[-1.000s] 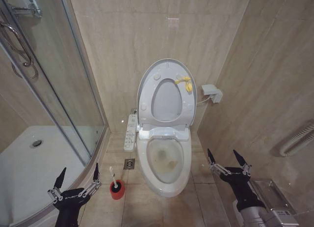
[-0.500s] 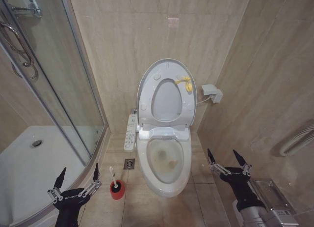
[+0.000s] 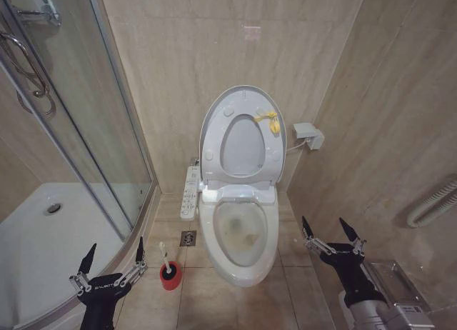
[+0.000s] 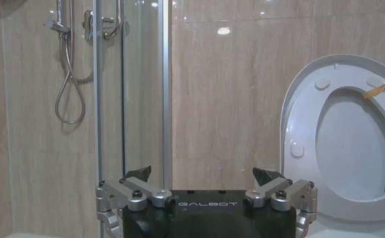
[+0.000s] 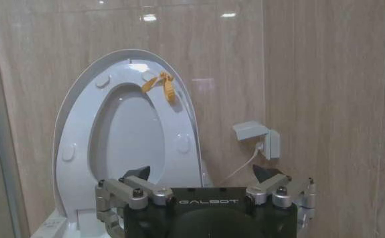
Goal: Open the toilet lid, clean the toilet bowl with a toilet brush, close the toilet lid, and flush.
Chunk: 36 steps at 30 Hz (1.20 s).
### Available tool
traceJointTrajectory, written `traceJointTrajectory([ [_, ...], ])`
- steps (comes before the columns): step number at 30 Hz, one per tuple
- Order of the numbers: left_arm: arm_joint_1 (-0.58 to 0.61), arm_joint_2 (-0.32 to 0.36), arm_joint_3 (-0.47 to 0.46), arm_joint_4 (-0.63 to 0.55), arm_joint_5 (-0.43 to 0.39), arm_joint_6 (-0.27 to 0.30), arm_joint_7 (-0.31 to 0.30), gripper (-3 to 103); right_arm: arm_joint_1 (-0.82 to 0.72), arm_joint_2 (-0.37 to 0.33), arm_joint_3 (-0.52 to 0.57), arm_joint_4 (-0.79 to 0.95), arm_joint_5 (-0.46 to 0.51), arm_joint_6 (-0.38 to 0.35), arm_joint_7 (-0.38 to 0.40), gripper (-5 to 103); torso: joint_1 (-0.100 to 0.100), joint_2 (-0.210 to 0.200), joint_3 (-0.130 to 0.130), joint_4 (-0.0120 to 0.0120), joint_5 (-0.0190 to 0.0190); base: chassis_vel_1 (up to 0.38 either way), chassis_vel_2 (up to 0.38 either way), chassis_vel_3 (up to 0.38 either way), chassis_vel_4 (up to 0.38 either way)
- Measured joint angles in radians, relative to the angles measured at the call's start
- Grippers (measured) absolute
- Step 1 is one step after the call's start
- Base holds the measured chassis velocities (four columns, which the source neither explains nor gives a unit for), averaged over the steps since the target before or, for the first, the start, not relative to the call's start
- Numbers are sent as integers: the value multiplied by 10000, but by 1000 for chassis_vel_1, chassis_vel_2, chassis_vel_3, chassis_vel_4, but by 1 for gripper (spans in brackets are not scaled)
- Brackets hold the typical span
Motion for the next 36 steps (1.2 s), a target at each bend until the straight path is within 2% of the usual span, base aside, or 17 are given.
traceJointTrajectory([
  [36,0,0,0,0,0,0,0,100,0,0,0,-1,-2,0,0,100,0,0,0,0,0,0,0,0,0],
])
